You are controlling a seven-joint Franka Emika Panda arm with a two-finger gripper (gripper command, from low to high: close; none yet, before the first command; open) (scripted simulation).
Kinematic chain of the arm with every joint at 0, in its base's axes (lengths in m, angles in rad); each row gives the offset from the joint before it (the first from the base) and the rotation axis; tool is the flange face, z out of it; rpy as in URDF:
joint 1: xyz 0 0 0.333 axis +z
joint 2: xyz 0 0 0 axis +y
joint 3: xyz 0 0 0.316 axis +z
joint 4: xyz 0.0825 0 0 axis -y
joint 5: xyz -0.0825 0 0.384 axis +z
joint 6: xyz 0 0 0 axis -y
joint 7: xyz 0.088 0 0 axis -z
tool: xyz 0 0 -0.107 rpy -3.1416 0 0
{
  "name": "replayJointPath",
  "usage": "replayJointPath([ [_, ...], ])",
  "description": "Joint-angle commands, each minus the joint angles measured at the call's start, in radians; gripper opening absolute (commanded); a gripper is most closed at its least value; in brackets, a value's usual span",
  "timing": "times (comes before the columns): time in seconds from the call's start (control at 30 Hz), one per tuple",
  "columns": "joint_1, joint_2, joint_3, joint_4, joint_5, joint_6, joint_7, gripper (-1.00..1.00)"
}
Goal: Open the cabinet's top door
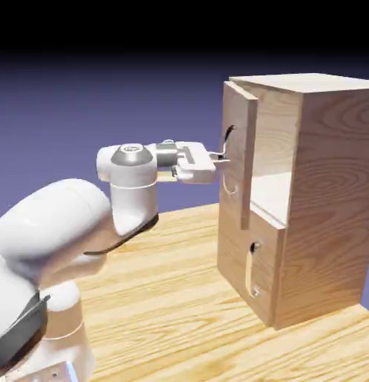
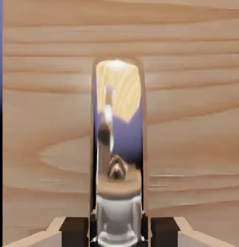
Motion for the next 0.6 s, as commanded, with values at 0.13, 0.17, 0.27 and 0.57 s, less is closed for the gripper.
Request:
replayJointPath([
  [0.13,0.078,-0.067,0.15,-0.022,0.17,-0.216,0.069,-1.0],
  [0.17,0.098,-0.087,0.178,-0.021,0.207,-0.26,0.086,-1.0],
  [0.27,0.161,-0.165,0.261,-0.005,0.328,-0.39,0.147,-1.0],
  [0.57,0.316,-0.485,0.42,0.142,0.69,-0.686,0.361,-1.0],
])
